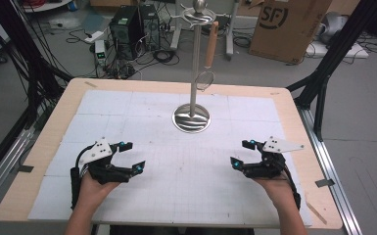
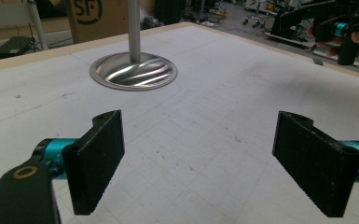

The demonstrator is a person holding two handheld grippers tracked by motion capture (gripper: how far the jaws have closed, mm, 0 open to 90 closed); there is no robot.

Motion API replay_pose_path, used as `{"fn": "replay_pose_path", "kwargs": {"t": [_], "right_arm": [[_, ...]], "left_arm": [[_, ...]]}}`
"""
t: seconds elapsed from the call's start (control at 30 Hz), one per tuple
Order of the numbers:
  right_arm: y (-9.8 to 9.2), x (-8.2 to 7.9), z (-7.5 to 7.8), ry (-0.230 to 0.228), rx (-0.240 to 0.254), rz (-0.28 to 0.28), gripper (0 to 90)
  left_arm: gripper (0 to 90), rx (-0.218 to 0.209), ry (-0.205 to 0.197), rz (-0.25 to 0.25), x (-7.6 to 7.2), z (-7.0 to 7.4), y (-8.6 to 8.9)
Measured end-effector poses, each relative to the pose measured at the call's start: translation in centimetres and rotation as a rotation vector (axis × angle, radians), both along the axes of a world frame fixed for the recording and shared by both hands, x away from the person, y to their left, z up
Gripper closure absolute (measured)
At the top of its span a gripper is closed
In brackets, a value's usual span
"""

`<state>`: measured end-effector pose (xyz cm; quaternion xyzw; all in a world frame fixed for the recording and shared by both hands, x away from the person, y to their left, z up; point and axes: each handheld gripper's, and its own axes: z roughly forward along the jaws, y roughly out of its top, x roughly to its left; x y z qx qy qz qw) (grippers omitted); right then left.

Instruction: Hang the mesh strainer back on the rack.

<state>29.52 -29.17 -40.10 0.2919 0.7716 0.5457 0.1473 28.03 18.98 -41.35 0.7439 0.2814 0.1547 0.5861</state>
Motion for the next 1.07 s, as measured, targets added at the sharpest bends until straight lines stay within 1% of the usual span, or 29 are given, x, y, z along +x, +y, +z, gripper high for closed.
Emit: {"fn": "replay_pose_path", "kwargs": {"t": [0.07,0.27,0.43,0.5,0.63,0.8,1.07], "right_arm": [[0.11,0.0,-0.08,-0.004,-0.003,0.006,19.0],[0.71,0.11,-0.62,0.021,-0.02,0.022,19.0],[0.8,0.08,-0.66,0.017,-0.02,0.026,19.0],[0.76,0.11,-0.68,0.026,-0.016,0.024,19.0],[0.7,0.23,-0.73,0.025,-0.017,0.018,19.0],[0.57,0.41,-0.85,0.037,-0.022,0.011,19.0],[0.5,0.48,-0.81,0.029,-0.019,0.014,19.0]], "left_arm": [[17.2,-0.006,0.001,0.004,0.08,0.0,-0.04],[17.2,-0.003,-0.002,-0.009,0.04,0.01,-0.4],[17.2,-0.002,-0.004,-0.009,-0.06,0.08,-0.33],[17.2,0.0,-0.004,-0.008,-0.05,0.09,-0.28],[17.2,0.009,-0.003,-0.011,-0.1,0.06,-0.32],[17.2,0.014,0.003,-0.01,-0.19,-0.06,-0.32],[17.2,0.018,0.004,-0.013,-0.33,-0.12,-0.38]]}}
